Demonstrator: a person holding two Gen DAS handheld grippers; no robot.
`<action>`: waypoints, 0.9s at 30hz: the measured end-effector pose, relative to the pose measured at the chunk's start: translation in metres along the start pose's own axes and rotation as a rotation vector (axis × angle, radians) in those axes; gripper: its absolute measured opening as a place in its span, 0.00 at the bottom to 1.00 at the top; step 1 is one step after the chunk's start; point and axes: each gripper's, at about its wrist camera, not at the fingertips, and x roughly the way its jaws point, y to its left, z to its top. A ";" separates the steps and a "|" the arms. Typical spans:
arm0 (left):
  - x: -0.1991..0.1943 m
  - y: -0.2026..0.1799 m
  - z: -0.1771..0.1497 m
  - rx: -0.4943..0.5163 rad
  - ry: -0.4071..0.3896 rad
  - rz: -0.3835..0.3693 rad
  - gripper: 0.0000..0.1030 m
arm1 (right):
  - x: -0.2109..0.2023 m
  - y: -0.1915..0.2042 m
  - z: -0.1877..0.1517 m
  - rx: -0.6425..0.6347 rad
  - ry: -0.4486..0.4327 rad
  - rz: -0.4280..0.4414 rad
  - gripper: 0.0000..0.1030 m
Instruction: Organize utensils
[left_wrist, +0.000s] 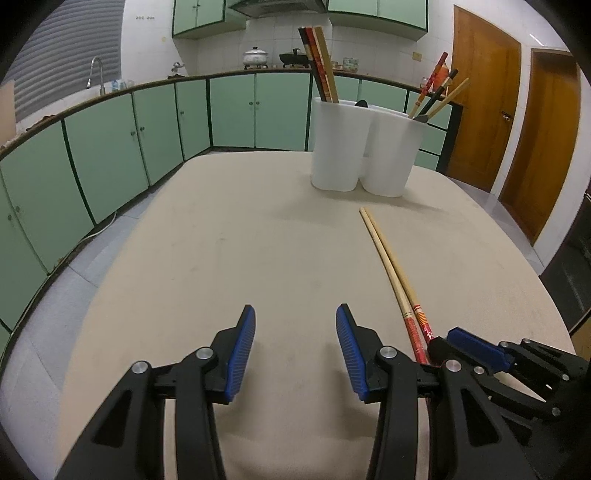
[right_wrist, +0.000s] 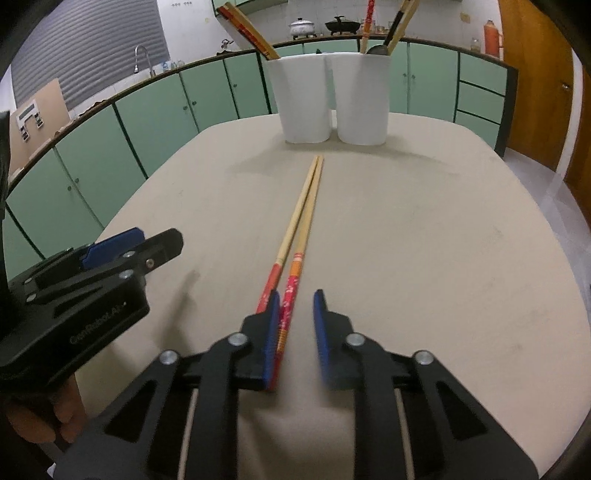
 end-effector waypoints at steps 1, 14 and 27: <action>0.000 0.000 0.000 0.001 0.000 0.000 0.44 | 0.000 0.000 0.000 -0.003 0.008 0.000 0.06; 0.001 -0.030 0.004 0.018 0.009 -0.063 0.44 | -0.012 -0.052 0.000 0.095 0.000 -0.085 0.05; 0.038 -0.070 0.005 0.039 0.133 -0.159 0.08 | -0.014 -0.073 0.005 0.135 -0.014 -0.093 0.05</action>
